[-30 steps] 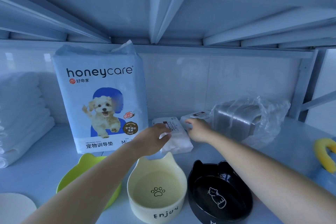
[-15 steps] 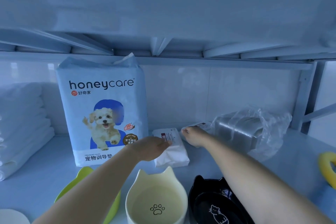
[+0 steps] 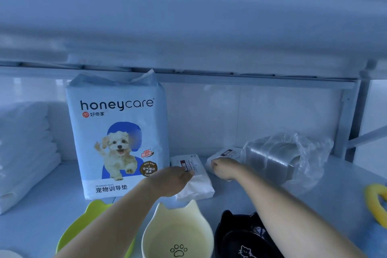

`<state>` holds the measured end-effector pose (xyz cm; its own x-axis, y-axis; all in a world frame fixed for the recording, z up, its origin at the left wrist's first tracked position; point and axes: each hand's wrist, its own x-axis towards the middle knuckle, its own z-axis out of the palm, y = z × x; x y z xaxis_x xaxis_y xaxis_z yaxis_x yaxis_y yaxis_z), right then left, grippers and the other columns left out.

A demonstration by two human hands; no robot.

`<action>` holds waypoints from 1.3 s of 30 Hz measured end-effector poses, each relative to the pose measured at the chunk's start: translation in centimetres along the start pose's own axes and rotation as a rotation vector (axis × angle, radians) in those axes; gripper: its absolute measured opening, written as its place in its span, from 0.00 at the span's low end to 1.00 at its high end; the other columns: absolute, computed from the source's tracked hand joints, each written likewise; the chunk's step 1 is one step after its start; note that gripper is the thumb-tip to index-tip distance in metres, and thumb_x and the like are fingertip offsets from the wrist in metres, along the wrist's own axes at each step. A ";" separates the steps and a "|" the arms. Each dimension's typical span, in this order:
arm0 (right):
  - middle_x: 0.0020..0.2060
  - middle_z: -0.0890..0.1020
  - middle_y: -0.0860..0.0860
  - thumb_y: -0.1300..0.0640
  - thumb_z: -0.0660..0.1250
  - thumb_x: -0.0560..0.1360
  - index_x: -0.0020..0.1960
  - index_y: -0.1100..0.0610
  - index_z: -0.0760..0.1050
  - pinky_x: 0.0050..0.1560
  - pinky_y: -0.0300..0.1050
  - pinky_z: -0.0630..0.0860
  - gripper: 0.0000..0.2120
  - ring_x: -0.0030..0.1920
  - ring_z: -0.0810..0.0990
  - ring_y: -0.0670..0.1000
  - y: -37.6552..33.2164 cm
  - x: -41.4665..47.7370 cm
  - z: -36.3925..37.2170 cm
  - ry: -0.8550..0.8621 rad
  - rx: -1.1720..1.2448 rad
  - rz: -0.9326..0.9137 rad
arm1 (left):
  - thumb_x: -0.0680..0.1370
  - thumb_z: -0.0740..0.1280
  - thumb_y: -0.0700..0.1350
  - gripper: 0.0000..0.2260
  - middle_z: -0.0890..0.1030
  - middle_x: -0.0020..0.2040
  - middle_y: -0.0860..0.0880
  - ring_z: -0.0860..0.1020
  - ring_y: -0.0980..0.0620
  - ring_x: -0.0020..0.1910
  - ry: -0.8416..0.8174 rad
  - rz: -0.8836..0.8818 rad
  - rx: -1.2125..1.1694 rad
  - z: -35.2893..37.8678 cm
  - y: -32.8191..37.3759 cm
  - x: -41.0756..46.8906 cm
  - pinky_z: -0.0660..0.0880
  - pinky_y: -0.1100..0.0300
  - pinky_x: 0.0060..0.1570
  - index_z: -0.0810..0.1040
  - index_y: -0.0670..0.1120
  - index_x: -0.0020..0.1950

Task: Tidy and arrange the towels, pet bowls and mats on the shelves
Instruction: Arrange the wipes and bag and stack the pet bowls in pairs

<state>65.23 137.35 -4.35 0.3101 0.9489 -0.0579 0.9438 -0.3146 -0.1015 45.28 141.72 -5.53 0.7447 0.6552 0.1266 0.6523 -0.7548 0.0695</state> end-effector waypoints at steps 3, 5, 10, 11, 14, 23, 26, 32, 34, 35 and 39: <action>0.63 0.73 0.58 0.54 0.46 0.80 0.56 0.58 0.72 0.57 0.48 0.68 0.18 0.59 0.73 0.57 0.3 -1.8 -0.8 -0.025 0.030 -0.025 | 0.81 0.52 0.35 0.24 0.61 0.73 0.37 0.63 0.40 0.71 0.028 -0.019 -0.077 0.1 0.2 -0.2 0.63 0.48 0.70 0.48 0.39 0.76; 0.60 0.75 0.57 0.54 0.46 0.80 0.57 0.59 0.72 0.54 0.45 0.67 0.19 0.58 0.72 0.55 0.0 -3.7 -1.7 -0.029 0.020 -0.070 | 0.81 0.51 0.34 0.24 0.61 0.73 0.38 0.62 0.42 0.72 0.009 -0.035 -0.148 0.2 0.1 0.0 0.61 0.50 0.70 0.48 0.39 0.76; 0.51 0.78 0.57 0.55 0.49 0.81 0.41 0.57 0.70 0.49 0.45 0.68 0.15 0.50 0.73 0.54 0.7 -8.9 -3.6 0.163 0.093 -0.161 | 0.83 0.49 0.44 0.17 0.64 0.73 0.44 0.64 0.47 0.71 0.008 -0.040 -0.262 -0.8 1.6 -0.6 0.60 0.59 0.68 0.63 0.44 0.72; 0.55 0.78 0.57 0.54 0.49 0.81 0.50 0.60 0.73 0.54 0.48 0.70 0.15 0.54 0.75 0.57 1.5 -10.3 -4.1 0.203 0.097 -0.187 | 0.83 0.50 0.46 0.16 0.67 0.72 0.45 0.66 0.47 0.69 0.035 0.003 -0.246 -0.9 2.1 -0.8 0.62 0.60 0.65 0.69 0.46 0.68; 0.68 0.71 0.52 0.52 0.50 0.82 0.68 0.58 0.68 0.67 0.42 0.61 0.19 0.69 0.67 0.52 4.5 -15.1 -5.4 0.271 0.095 -0.227 | 0.81 0.54 0.52 0.14 0.73 0.67 0.48 0.71 0.50 0.63 0.107 0.116 -0.219 -0.9 4.0 -0.4 0.66 0.61 0.58 0.74 0.52 0.61; 0.70 0.65 0.43 0.51 0.57 0.79 0.66 0.49 0.70 0.67 0.34 0.57 0.16 0.70 0.64 0.43 15.4 -25.2 -3.5 0.459 0.111 -0.012 | 0.79 0.56 0.58 0.17 0.70 0.66 0.60 0.68 0.61 0.64 0.178 0.433 -0.372 -1.3 15.8 -3.0 0.63 0.67 0.59 0.70 0.58 0.67; 0.72 0.61 0.47 0.51 0.59 0.79 0.66 0.51 0.71 0.70 0.40 0.58 0.16 0.72 0.62 0.46 18.4 -27.0 -2.1 0.448 0.101 0.077 | 0.74 0.55 0.60 0.21 0.70 0.66 0.61 0.70 0.61 0.63 0.200 0.495 -0.379 -0.9 19.8 -3.8 0.66 0.64 0.61 0.71 0.58 0.65; 0.73 0.59 0.47 0.50 0.59 0.79 0.68 0.52 0.68 0.69 0.41 0.59 0.18 0.72 0.60 0.47 23.8 -31.9 -0.1 0.341 0.152 0.193 | 0.76 0.57 0.60 0.20 0.69 0.65 0.60 0.67 0.60 0.65 0.189 0.602 -0.371 0.0 27.7 -4.6 0.65 0.62 0.64 0.70 0.57 0.66; 0.74 0.56 0.48 0.46 0.56 0.79 0.69 0.50 0.65 0.71 0.48 0.59 0.20 0.74 0.57 0.49 25.2 -33.5 1.0 0.286 0.144 0.314 | 0.75 0.54 0.62 0.22 0.70 0.64 0.59 0.69 0.59 0.64 0.139 0.625 -0.351 0.6 30.3 -4.8 0.65 0.61 0.64 0.71 0.55 0.65; 0.75 0.54 0.48 0.44 0.54 0.79 0.70 0.50 0.63 0.71 0.55 0.58 0.22 0.74 0.54 0.51 25.8 -34.2 1.6 0.255 0.117 0.416 | 0.74 0.51 0.65 0.25 0.71 0.64 0.59 0.70 0.59 0.63 0.119 0.624 -0.346 0.9 31.6 -4.9 0.65 0.61 0.63 0.71 0.56 0.64; 0.76 0.44 0.50 0.35 0.45 0.77 0.75 0.45 0.47 0.67 0.72 0.46 0.30 0.75 0.41 0.58 27.0 -36.2 3.8 0.094 0.182 0.684 | 0.75 0.50 0.65 0.24 0.70 0.66 0.58 0.69 0.57 0.65 0.014 0.526 -0.380 2.9 35.7 -4.1 0.64 0.61 0.66 0.72 0.55 0.64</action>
<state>79.04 94.39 -8.74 0.8424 0.5325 -0.0830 0.5021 -0.8314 -0.2379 65.92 112.22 -6.46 0.9476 0.1962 0.2521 0.1031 -0.9348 0.3398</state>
